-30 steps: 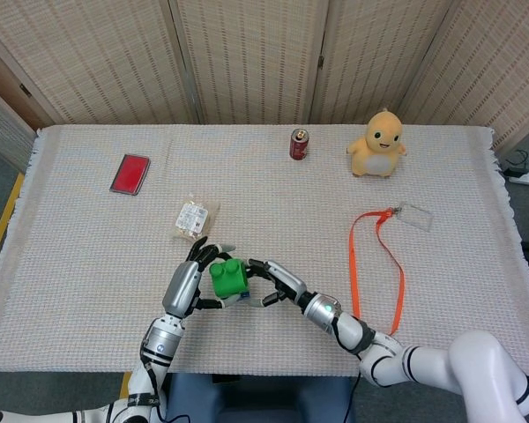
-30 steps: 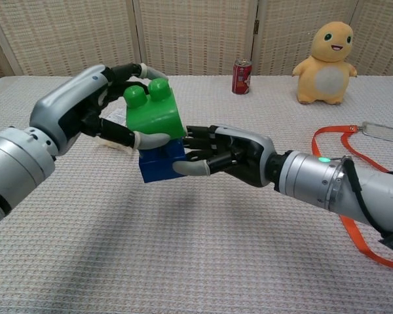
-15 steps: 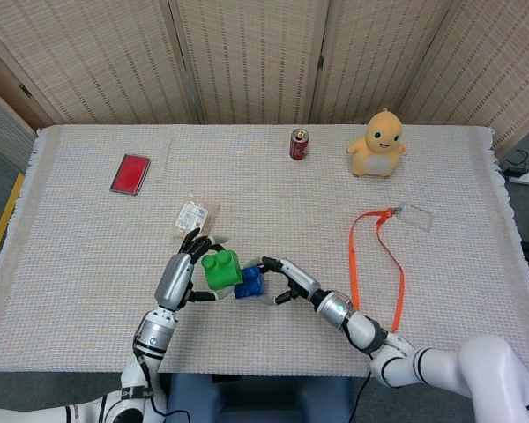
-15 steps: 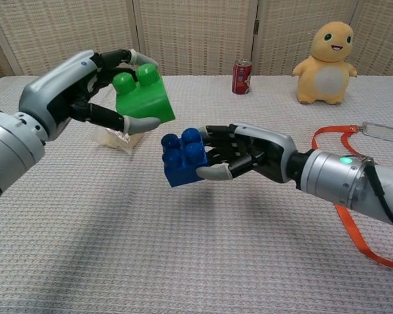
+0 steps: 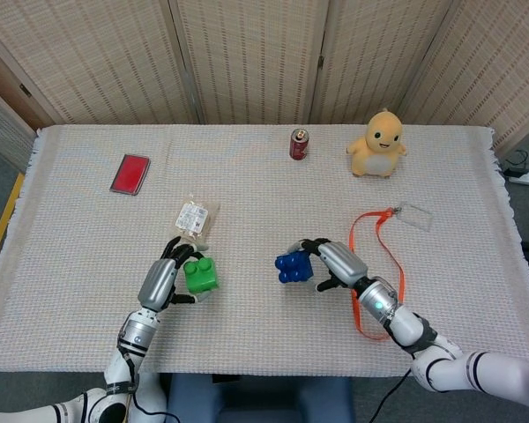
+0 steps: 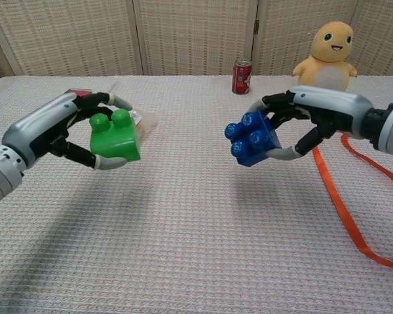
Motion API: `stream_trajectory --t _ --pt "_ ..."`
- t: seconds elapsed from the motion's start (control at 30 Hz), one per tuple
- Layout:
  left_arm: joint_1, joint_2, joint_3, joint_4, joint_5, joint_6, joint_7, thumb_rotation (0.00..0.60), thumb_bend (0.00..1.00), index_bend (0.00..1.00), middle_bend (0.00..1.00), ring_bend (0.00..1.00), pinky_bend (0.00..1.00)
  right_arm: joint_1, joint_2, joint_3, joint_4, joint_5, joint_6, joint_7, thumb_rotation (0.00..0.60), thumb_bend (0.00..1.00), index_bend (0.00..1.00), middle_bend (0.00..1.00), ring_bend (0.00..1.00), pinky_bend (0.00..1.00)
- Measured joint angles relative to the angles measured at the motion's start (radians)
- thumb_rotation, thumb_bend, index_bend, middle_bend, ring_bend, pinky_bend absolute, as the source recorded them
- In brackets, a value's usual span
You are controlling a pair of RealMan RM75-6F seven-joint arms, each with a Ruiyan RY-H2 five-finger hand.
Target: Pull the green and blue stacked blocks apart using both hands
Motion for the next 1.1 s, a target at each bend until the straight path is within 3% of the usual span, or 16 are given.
stream_trajectory --t 0.2,0.4,0.47,0.57,0.6,0.67,0.77,1.1 --pt "-0.007 -0.031 0.031 0.116 0.039 -0.021 -0.111 0.6 0.39 0.24 0.7 0.22 0.0 -0.019 0.048 0.006 -0.057 0.102 -0.021 -0.229 0.6 0.39 0.68 0.45 0.34 0.2" --pt "-0.023 -0.057 0.041 0.193 0.052 -0.055 -0.216 0.6 0.39 0.23 0.7 0.21 0.0 -0.026 0.038 0.024 -0.062 0.192 -0.03 -0.376 0.6 0.39 0.67 0.43 0.34 0.2" --pt "-0.03 -0.068 0.045 0.232 0.06 -0.066 -0.268 0.6 0.39 0.22 0.68 0.19 0.0 -0.024 0.037 0.031 -0.067 0.219 -0.044 -0.397 0.6 0.39 0.55 0.31 0.3 0.2" --pt "-0.045 -0.076 0.052 0.28 0.076 -0.086 -0.349 0.6 0.39 0.19 0.57 0.13 0.0 -0.016 0.046 0.043 -0.082 0.277 -0.094 -0.403 0.6 0.39 0.19 0.04 0.14 0.15" --pt "-0.051 -0.077 0.054 0.297 0.081 -0.093 -0.373 0.6 0.39 0.18 0.52 0.1 0.0 -0.012 0.053 0.048 -0.088 0.305 -0.118 -0.405 0.6 0.39 0.1 0.01 0.09 0.12" --pt "-0.065 -0.081 0.062 0.337 0.095 -0.112 -0.428 0.6 0.39 0.17 0.38 0.05 0.0 -0.004 0.064 0.057 -0.096 0.341 -0.15 -0.409 0.6 0.39 0.01 0.0 0.04 0.07" --pt "-0.085 -0.087 0.074 0.397 0.108 -0.146 -0.488 0.6 0.39 0.17 0.28 0.0 0.0 0.007 0.082 0.073 -0.111 0.376 -0.176 -0.421 0.6 0.39 0.0 0.0 0.02 0.05" --pt "-0.113 -0.112 0.084 0.467 0.131 -0.146 -0.591 0.6 0.39 0.16 0.2 0.0 0.0 0.003 0.13 0.104 -0.171 0.37 -0.188 -0.388 0.6 0.39 0.0 0.0 0.0 0.0"
